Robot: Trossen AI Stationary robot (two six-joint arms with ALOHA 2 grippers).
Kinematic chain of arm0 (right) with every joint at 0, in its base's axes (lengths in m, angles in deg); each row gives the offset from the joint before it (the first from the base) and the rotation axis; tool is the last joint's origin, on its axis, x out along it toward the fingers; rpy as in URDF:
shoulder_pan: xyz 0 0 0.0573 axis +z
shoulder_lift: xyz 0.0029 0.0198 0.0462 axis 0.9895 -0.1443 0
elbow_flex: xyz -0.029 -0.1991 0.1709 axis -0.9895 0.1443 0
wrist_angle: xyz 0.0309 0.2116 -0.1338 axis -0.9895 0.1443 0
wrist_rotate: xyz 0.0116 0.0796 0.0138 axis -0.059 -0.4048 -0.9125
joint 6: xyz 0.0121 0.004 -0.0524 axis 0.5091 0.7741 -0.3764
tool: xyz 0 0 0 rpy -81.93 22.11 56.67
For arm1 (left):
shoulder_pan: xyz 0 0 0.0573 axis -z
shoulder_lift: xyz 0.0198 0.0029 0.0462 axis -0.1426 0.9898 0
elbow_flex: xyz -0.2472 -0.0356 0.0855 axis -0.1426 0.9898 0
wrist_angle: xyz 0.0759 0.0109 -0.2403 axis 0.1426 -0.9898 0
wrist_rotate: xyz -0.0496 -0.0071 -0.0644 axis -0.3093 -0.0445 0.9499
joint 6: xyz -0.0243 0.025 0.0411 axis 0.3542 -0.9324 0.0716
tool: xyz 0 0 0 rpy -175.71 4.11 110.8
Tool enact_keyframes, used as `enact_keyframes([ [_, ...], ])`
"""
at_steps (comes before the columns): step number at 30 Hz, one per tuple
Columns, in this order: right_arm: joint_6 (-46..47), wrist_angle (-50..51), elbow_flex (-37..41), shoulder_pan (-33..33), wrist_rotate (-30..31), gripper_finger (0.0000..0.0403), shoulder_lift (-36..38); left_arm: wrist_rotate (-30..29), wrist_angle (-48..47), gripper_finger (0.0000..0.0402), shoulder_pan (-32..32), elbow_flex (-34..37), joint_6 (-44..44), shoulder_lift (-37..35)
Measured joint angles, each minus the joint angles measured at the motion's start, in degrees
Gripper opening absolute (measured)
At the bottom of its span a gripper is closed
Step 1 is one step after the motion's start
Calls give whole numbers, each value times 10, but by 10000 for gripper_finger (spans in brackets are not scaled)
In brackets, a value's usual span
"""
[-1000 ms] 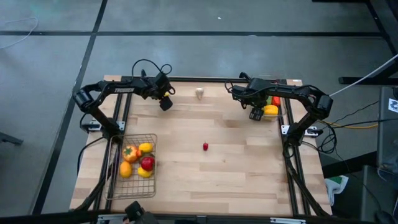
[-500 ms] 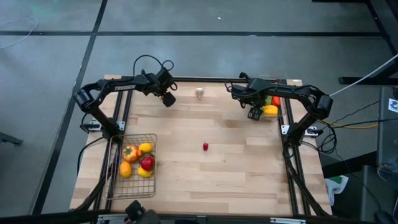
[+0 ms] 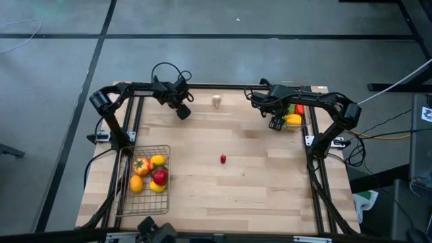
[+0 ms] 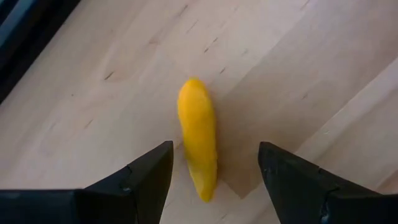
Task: Sort produce into baskets
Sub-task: Put the yellow corn into the transparent bin
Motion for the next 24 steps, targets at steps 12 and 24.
enact_keyframes([
  [12, 0, 4, 0, 0, -29, 257, 0, 39, 0, 124, -6, 1, 4, 1],
  [24, -2, 36, 0, 0, -47, 257, 51, 51, 1, 52, -5, 2, 18, 2],
])
